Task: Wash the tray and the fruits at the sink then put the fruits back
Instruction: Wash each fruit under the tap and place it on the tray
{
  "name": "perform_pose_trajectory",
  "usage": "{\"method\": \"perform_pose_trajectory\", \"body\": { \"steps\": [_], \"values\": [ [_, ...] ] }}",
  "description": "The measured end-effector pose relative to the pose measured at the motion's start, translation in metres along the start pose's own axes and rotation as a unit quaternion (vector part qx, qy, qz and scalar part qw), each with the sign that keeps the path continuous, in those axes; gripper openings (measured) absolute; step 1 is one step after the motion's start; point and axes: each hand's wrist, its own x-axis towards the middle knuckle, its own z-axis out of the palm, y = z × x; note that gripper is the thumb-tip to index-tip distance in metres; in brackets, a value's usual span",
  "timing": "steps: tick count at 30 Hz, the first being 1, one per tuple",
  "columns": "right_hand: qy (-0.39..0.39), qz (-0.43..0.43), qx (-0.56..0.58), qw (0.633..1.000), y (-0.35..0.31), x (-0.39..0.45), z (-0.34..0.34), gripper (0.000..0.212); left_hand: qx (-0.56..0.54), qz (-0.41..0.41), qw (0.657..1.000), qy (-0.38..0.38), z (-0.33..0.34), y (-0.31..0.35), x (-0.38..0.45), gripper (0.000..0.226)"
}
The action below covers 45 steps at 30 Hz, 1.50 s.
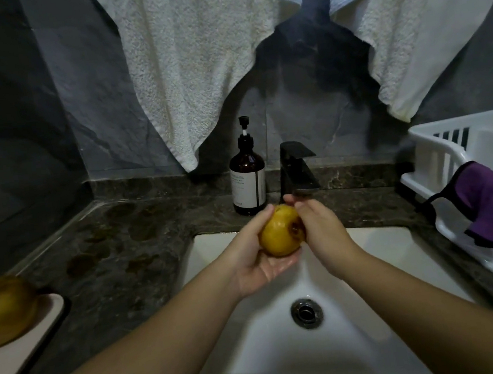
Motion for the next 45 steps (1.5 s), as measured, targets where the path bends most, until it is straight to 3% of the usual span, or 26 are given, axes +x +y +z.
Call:
{"method": "perform_pose_trajectory", "body": {
  "steps": [3,6,8,11,14,17,20,23,25,27,29,32,36,39,40,43,45],
  "values": [
    [0.004,0.031,-0.01,0.999,-0.006,-0.003,0.01,0.026,-0.001,0.01,1.0,-0.028,0.009,-0.004,-0.001,0.07],
    [-0.015,-0.08,-0.154,0.985,0.0,-0.009,0.02,0.03,0.018,0.016,1.0,-0.018,0.011,-0.007,-0.001,0.064],
    [-0.023,-0.118,-0.166,0.979,-0.004,-0.006,0.021,0.034,0.048,0.007,0.999,-0.015,0.009,-0.005,-0.003,0.065],
    [-0.024,-0.009,-0.075,0.997,-0.01,0.003,0.016,0.027,0.09,-0.011,0.996,0.0,0.009,-0.004,-0.008,0.065],
    [-0.045,0.048,-0.079,0.995,0.002,-0.001,0.02,0.029,0.086,-0.002,0.996,0.025,0.011,-0.012,-0.008,0.055],
    [-0.022,-0.007,-0.093,0.995,-0.001,-0.002,0.02,0.031,0.074,0.018,0.997,0.022,0.018,-0.017,-0.009,0.048],
    [-0.01,0.014,-0.07,0.997,0.0,0.001,0.022,0.034,0.076,0.08,0.992,0.06,0.021,-0.016,-0.004,0.045],
    [-0.022,-0.08,-0.21,0.974,0.008,-0.01,0.037,0.059,0.082,0.087,0.99,0.075,0.02,-0.018,-0.006,0.046],
    [-0.016,-0.077,-0.169,0.982,0.006,-0.005,0.035,0.046,0.097,0.081,0.989,0.075,0.021,-0.017,-0.009,0.045],
    [-0.008,0.012,-0.072,0.997,0.0,0.005,0.028,0.032,0.123,0.092,0.983,0.096,0.022,-0.016,-0.007,0.044],
    [0.001,0.027,-0.074,0.997,0.006,0.001,0.03,0.034,0.132,0.091,0.981,0.11,0.023,-0.018,-0.009,0.042],
    [0.008,-0.038,-0.14,0.989,0.007,-0.007,0.034,0.045,0.139,0.067,0.983,0.099,0.027,-0.023,-0.009,0.043],
    [0.022,0.04,-0.014,0.999,-0.001,0.001,0.025,0.029,0.096,0.079,0.985,0.122,0.031,-0.019,-0.004,0.042],
    [0.013,-0.041,-0.133,0.99,0.001,-0.011,0.037,0.048,-0.017,0.072,0.989,0.126,0.031,-0.025,-0.003,0.038],
    [0.015,-0.06,-0.15,0.987,-0.001,-0.009,0.035,0.046,0.002,0.084,0.983,0.166,0.033,-0.029,-0.001,0.038],
    [0.018,-0.001,-0.034,0.999,-0.007,0.002,0.027,0.032,0.099,0.106,0.982,0.119,0.036,-0.021,-0.006,0.036],
    [0.023,-0.004,-0.066,0.998,0.001,-0.005,0.034,0.034,0.114,0.112,0.98,0.119,0.027,-0.016,-0.008,0.035]
  ]
}}
